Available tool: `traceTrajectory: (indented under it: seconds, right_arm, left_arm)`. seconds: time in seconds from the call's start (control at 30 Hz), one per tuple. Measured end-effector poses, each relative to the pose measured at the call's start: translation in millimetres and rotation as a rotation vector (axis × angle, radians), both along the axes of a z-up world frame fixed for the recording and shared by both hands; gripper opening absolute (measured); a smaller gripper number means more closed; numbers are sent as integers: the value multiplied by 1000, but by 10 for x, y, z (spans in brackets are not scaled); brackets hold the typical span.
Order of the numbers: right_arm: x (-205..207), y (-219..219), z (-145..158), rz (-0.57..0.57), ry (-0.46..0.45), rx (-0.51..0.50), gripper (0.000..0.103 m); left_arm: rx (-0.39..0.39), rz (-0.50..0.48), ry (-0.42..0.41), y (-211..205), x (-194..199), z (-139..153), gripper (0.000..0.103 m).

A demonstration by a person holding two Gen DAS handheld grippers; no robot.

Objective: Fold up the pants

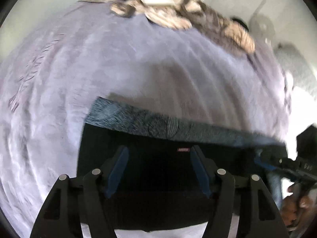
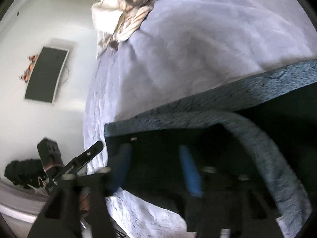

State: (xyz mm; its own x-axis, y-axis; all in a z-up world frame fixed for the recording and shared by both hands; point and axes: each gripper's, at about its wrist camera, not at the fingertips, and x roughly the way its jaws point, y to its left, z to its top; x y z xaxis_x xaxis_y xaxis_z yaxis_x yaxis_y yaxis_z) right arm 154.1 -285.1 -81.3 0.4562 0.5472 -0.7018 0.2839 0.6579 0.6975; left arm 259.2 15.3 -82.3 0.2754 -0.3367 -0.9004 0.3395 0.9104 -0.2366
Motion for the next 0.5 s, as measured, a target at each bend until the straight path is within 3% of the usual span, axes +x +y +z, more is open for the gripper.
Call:
traceTrajectory:
  seconds: [0.1,0.17,0.2,0.3,0.37,0.4,0.43,0.5]
  right_arm:
    - [220,167,-218,43,83,-98,37]
    - [354,80,-388,1,158,-241,32]
    - [352,-32,-388,-43,153,-230,27]
    - [25,-414,-151,-215,89,-89,33]
    - [-345,-621,109,-250,37,-64,52]
    - [-532,-687,209,-264,22,-70,66]
    - [-798,-785,317,-288,14,-83,71]
    - [-1367,-991,423,-373,42,-91,71]
  left_arm:
    - [111,-2,9,-209,117,-295,66]
    - [153,10,2,-285,178,-386,66]
    - [162,8,1,-307,183,-365,66]
    - [148,-96,-1,-409,67,-180,66]
    - [120,-210,-2,-556,-88,-49,66]
    - [101,-257,1,-656,-163,3,66]
    - [63,-319,18,-829,-296,77,66]
    - [-5,-402,64,-1101,-506,136,66]
